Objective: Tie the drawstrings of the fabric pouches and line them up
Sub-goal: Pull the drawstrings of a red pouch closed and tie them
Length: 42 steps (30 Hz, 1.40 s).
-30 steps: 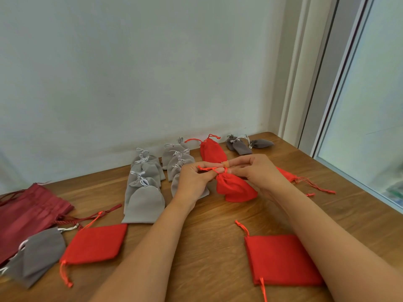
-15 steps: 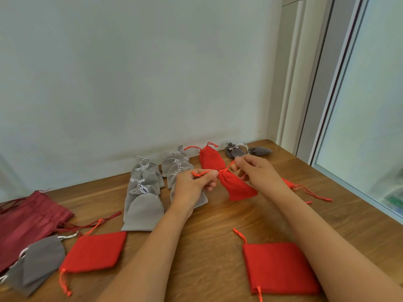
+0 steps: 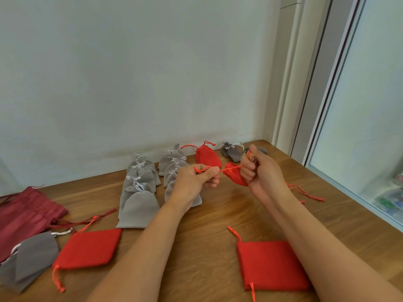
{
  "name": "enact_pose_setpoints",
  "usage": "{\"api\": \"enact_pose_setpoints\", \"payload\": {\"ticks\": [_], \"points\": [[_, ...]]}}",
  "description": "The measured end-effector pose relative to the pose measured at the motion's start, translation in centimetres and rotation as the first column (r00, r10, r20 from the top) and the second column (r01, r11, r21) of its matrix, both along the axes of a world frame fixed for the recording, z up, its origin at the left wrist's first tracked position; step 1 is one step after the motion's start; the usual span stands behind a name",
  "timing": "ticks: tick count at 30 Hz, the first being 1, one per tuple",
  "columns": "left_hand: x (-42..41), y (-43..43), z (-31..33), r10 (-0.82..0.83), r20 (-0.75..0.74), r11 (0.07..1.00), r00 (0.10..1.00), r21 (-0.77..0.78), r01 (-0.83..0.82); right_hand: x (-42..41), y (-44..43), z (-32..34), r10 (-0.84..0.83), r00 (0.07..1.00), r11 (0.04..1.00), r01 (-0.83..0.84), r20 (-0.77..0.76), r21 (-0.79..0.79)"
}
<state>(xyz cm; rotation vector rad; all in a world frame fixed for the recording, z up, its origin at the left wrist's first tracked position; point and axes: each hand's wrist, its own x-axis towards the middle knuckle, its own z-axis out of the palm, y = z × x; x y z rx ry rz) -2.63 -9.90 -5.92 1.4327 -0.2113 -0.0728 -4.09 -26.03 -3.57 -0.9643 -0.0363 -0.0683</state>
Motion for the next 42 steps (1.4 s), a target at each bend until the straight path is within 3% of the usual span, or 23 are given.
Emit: {"api": "enact_pose_setpoints", "payload": {"ticks": [4,7,10,15,19,24,28,33,37,42], "points": [[-0.6,-0.2,0.7,0.005,0.002,1.000,1.000,-0.005,-0.005,-0.3,0.1,0.2,-0.047,0.999,0.989,0.043,-0.023,-0.142],[-0.6,-0.1,1.7,-0.054,-0.014,0.994,0.998,-0.094,0.052,-0.6,0.7,0.2,-0.047,0.999,0.962,0.043,-0.006,-0.269],[-0.8,-0.5,2.3,-0.127,-0.016,0.977,0.992,-0.175,0.123,-0.7,1.1,0.0,-0.008,1.000,0.964,0.005,-0.010,-0.264],[-0.4,-0.9,2.0,-0.017,-0.046,0.984,0.999,-0.176,0.009,-0.7,1.0,-0.2,0.109,0.994,0.969,-0.100,0.031,-0.227],[-0.2,-0.6,1.6,-0.032,-0.100,0.997,0.994,-0.080,0.024,-0.6,1.0,-0.8,0.155,0.981,0.950,-0.115,0.118,-0.289],[0.0,0.2,1.2,-0.052,-0.121,0.994,0.991,0.090,0.063,-0.5,1.1,-1.6,0.105,0.957,0.855,0.051,0.269,-0.515],[-0.3,-0.2,1.2,-0.193,-0.133,0.963,0.972,0.162,0.214,-0.7,1.4,-1.4,0.118,0.953,0.871,0.035,0.278,-0.489],[-0.6,0.1,1.6,-0.357,-0.182,0.925,0.916,0.067,0.374,-0.9,0.9,-0.8,0.121,0.960,0.883,0.012,0.253,-0.469],[-0.8,-0.2,1.8,-0.386,-0.193,0.914,0.902,0.050,0.402,-1.0,0.9,-0.6,0.149,0.962,0.865,-0.015,0.228,-0.502],[-0.7,-0.3,1.5,-0.376,-0.115,0.904,0.920,0.174,0.391,-0.6,0.7,-0.8,0.092,0.965,0.855,0.049,0.244,-0.517]]}}
